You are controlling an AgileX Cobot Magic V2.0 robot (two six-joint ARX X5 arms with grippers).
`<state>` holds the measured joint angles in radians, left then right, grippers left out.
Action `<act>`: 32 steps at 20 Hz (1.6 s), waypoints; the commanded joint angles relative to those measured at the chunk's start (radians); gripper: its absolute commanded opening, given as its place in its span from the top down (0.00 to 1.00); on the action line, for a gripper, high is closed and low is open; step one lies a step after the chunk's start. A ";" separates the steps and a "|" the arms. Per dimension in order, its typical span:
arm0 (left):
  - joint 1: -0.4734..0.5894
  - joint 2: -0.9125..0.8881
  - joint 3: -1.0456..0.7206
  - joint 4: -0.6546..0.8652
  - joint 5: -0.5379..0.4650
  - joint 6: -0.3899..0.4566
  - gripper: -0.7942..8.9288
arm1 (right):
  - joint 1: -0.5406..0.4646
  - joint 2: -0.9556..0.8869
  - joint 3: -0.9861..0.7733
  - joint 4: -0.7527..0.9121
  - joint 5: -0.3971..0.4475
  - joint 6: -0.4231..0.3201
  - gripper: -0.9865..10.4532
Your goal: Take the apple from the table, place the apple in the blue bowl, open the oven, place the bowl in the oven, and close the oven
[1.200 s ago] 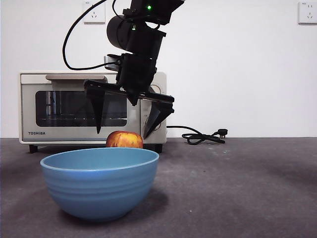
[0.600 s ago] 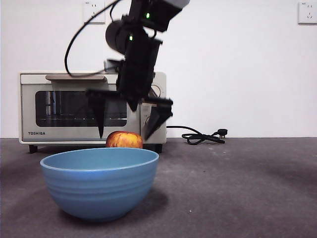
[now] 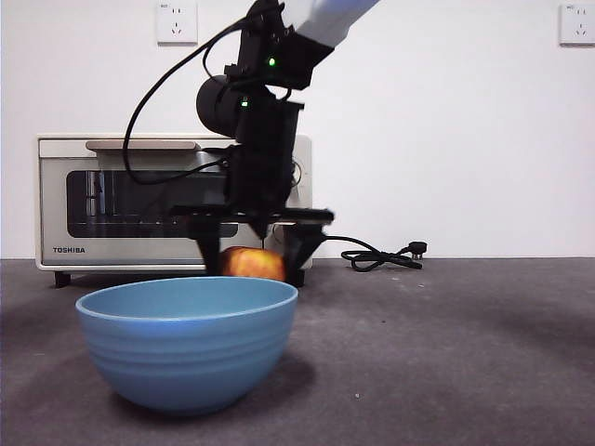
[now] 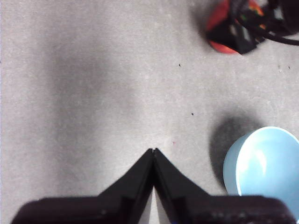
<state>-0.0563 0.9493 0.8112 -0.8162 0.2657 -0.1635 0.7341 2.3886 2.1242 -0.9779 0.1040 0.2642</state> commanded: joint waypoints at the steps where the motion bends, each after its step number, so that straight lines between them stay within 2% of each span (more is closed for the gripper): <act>1: -0.003 0.001 0.002 0.001 0.002 0.017 0.92 | 0.020 -0.070 -0.001 -0.065 0.031 -0.006 0.91; 6: -0.003 0.001 0.002 0.002 0.002 0.017 0.92 | 0.142 -0.220 -0.001 -0.254 0.116 -0.085 0.92; 10: -0.003 0.001 0.002 0.001 0.002 0.017 0.92 | 0.253 -0.270 -0.004 -0.348 0.168 -0.093 0.92; 13: -0.003 0.001 0.002 0.001 0.001 0.018 0.92 | 0.310 -0.323 -0.043 -0.349 0.175 -0.092 0.92; 15: -0.003 0.001 0.002 0.000 -0.004 0.020 0.92 | 0.335 -0.391 -0.136 -0.302 0.186 -0.084 0.92; 18: -0.003 0.001 0.002 -0.006 -0.004 0.036 0.92 | 0.346 -0.549 -0.390 -0.138 0.163 -0.079 0.92; 20: -0.003 0.001 0.002 -0.006 -0.004 0.036 0.92 | 0.346 -0.658 -0.583 0.009 0.120 -0.062 0.92; 23: -0.003 0.002 0.002 -0.005 -0.004 0.036 0.92 | 0.346 -0.771 -0.802 0.222 0.007 -0.024 0.92; 25: -0.003 0.002 0.002 -0.005 -0.004 0.036 0.92 | 0.346 -0.782 -0.864 0.287 -0.035 -0.002 0.92; 32: -0.003 0.002 0.002 -0.006 -0.003 0.035 0.92 | 0.344 -0.733 -0.934 0.407 -0.022 0.001 0.92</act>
<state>-0.0566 0.9497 0.8112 -0.8223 0.2642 -0.1406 1.0779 1.6459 1.2018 -0.5808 0.0788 0.2581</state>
